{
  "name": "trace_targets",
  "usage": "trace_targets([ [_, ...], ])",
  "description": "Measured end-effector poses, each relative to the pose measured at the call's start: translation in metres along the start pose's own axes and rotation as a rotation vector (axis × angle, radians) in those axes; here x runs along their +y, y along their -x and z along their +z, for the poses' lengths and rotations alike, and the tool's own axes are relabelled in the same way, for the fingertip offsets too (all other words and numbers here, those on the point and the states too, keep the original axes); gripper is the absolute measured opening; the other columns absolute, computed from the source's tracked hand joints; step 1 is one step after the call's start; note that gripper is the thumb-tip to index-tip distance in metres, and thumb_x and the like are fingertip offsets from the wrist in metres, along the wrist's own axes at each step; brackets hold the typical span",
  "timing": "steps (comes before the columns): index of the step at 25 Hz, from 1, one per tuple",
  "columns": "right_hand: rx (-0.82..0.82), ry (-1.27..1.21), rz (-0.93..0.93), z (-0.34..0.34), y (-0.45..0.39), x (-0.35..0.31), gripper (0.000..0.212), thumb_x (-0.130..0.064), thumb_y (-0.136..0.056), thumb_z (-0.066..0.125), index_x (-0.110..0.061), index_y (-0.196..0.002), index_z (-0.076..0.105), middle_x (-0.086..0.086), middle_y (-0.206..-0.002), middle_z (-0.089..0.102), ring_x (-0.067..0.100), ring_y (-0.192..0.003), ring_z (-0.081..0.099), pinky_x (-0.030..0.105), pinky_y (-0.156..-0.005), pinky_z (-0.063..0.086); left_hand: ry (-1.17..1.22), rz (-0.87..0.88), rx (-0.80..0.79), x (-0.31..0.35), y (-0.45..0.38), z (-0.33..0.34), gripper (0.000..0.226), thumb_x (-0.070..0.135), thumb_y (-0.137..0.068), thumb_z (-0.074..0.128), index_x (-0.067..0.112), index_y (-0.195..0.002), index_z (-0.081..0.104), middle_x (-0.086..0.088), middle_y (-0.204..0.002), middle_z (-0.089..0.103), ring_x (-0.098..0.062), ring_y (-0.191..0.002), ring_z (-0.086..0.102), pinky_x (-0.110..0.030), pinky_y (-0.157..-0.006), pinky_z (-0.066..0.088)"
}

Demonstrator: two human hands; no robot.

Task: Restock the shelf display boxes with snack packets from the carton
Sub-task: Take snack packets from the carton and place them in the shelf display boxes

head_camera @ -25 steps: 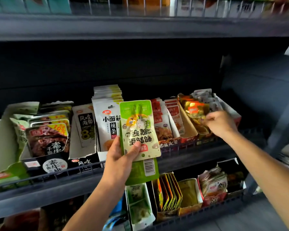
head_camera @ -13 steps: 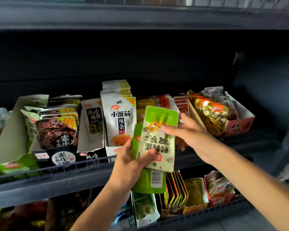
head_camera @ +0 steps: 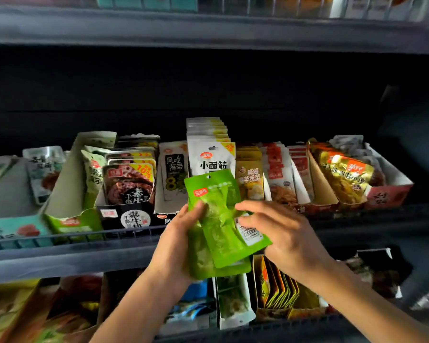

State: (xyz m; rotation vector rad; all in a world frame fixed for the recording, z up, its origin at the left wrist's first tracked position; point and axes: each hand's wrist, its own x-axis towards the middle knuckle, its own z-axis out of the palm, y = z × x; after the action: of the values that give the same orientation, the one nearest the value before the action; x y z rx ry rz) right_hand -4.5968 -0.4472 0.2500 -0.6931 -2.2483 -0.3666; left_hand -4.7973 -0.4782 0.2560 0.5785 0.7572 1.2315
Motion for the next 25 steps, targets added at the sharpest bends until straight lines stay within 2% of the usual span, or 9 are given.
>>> trace_targets([
  [2,-0.127,-0.220,0.162,0.004,-0.005,-0.010,0.064,0.030,-0.065,0.058,-0.015,-0.109,0.071,-0.011,-0.132,0.062,0.005,-0.125,0.055,0.031,-0.098,0.051,-0.108,0.157,0.128,0.004,0.003,-0.011,0.028,0.008,-0.090,0.060,0.011,-0.117,0.066,-0.019,-0.113,0.072,-0.030,-0.089,0.071,-0.050,-0.082,0.058],
  [5,-0.227,-0.760,0.588,0.003,-0.022,-0.028,0.060,0.018,-0.084,0.046,-0.027,-0.119,0.069,-0.028,-0.136,0.055,-0.008,-0.133,0.041,0.027,-0.116,0.034,-0.165,0.279,0.218,0.013,0.012,-0.028,0.034,0.007,-0.082,0.067,0.014,-0.115,0.066,-0.015,-0.111,0.073,-0.032,-0.096,0.069,-0.058,-0.094,0.052],
  [8,-0.068,-1.076,0.861,0.007,-0.039,-0.041,0.047,-0.013,-0.076,0.051,-0.028,-0.117,0.071,-0.011,-0.124,0.067,0.011,-0.125,0.056,0.046,-0.112,0.039,-0.209,0.359,0.211,0.026,0.024,-0.037,0.039,0.012,-0.077,0.070,0.015,-0.116,0.065,-0.011,-0.110,0.074,-0.031,-0.096,0.070,-0.057,-0.091,0.054],
  [9,0.002,-1.070,0.889,0.007,-0.045,-0.050,0.046,-0.019,-0.076,0.051,-0.028,-0.116,0.070,-0.008,-0.121,0.069,0.013,-0.120,0.059,0.046,-0.109,0.042,-0.241,0.388,0.209,0.030,0.026,-0.041,0.038,0.010,-0.079,0.070,0.017,-0.116,0.064,-0.010,-0.109,0.074,-0.028,-0.094,0.071,-0.053,-0.087,0.057],
  [11,0.125,-0.841,0.818,0.007,-0.055,-0.068,0.032,-0.036,-0.087,0.054,-0.030,-0.117,0.063,-0.015,-0.114,0.067,-0.002,-0.107,0.061,0.026,-0.094,0.049,-0.331,0.447,0.204,0.034,0.033,-0.043,0.036,0.003,-0.083,0.070,0.019,-0.114,0.064,-0.007,-0.104,0.076,-0.024,-0.088,0.074,-0.045,-0.075,0.061],
  [13,-0.026,-0.672,0.696,0.009,-0.067,-0.092,0.033,-0.056,-0.089,0.059,-0.037,-0.115,0.056,-0.021,-0.106,0.064,-0.010,-0.097,0.060,0.009,-0.079,0.048,-0.458,0.544,0.190,0.035,0.041,-0.042,0.039,-0.003,-0.080,0.072,0.017,-0.112,0.063,-0.008,-0.098,0.076,-0.023,-0.083,0.074,-0.038,-0.071,0.062],
  [15,-0.208,-0.814,0.744,0.017,-0.078,-0.115,0.038,-0.057,-0.083,0.068,-0.044,-0.116,0.054,-0.032,-0.105,0.063,-0.017,-0.097,0.058,0.004,-0.075,0.046,-0.545,0.606,0.134,0.035,0.049,-0.041,0.038,-0.003,-0.081,0.072,0.016,-0.113,0.065,-0.011,-0.096,0.075,-0.024,-0.083,0.072,-0.035,-0.071,0.060],
  [19,-0.010,-1.398,1.080,0.031,-0.093,-0.135,0.028,-0.034,-0.087,0.070,-0.029,-0.114,0.068,-0.006,-0.106,0.075,0.012,-0.099,0.072,0.036,-0.082,0.059,-0.333,0.448,0.087,0.042,0.067,-0.039,0.031,0.007,-0.082,0.067,0.025,-0.107,0.072,-0.008,-0.106,0.075,-0.027,-0.096,0.073,-0.047,-0.077,0.060],
  [25,-0.045,-1.935,1.308,0.054,-0.099,-0.135,0.058,-0.057,-0.090,0.048,-0.012,-0.114,0.074,0.019,-0.117,0.070,0.037,-0.104,0.069,0.054,-0.097,0.049,-0.120,0.235,0.050,0.070,0.077,-0.057,0.034,0.007,-0.069,0.064,0.014,-0.101,0.072,-0.015,-0.096,0.076,-0.029,-0.076,0.074,-0.042,-0.067,0.062],
])
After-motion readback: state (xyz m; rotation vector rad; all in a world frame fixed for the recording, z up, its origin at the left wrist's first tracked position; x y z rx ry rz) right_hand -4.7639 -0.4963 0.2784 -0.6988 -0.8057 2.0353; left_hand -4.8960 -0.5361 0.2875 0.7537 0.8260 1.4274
